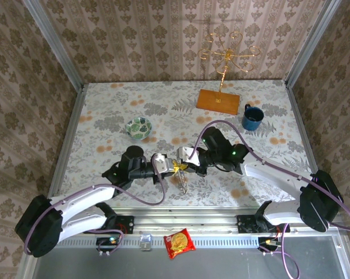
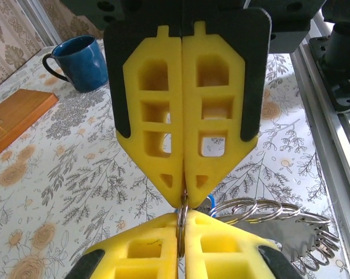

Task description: Put the keys on the keyring

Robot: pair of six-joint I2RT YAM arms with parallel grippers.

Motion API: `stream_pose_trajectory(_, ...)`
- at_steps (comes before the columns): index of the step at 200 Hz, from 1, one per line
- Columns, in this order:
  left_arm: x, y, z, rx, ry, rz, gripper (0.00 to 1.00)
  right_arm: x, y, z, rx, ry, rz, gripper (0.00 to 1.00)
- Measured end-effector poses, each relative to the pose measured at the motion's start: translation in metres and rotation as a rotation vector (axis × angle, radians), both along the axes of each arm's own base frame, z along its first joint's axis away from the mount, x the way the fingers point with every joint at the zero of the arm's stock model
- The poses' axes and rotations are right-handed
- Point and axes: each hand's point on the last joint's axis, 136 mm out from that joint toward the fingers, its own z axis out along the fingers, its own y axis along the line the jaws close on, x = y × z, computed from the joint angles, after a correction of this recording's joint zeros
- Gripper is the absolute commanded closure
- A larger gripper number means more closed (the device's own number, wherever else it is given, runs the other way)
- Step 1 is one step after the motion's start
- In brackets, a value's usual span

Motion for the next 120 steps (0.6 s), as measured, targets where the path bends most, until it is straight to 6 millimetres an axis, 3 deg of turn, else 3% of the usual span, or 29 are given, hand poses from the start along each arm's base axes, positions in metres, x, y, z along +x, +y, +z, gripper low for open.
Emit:
stream_pose_trajectory(23,-0.001,0.000,-0.001,0.014,-0.005,-0.007,0.89,-0.002,0.001,0.000,-0.038,-0.015,0.009,1.00)
stream_pose_trajectory(49,-0.001,0.000,-0.007,0.030,0.009,-0.008,0.98,-0.001,0.002,-0.004,-0.064,-0.016,0.005,1.00)
stream_pose_trajectory(88,0.000,0.000,-0.007,0.029,0.003,-0.005,1.00,0.005,0.000,-0.004,-0.041,-0.018,-0.030,0.77)
stream_pose_trajectory(120,0.000,0.000,-0.006,0.027,0.000,-0.004,1.00,0.007,-0.010,-0.008,-0.031,0.002,-0.074,0.75)
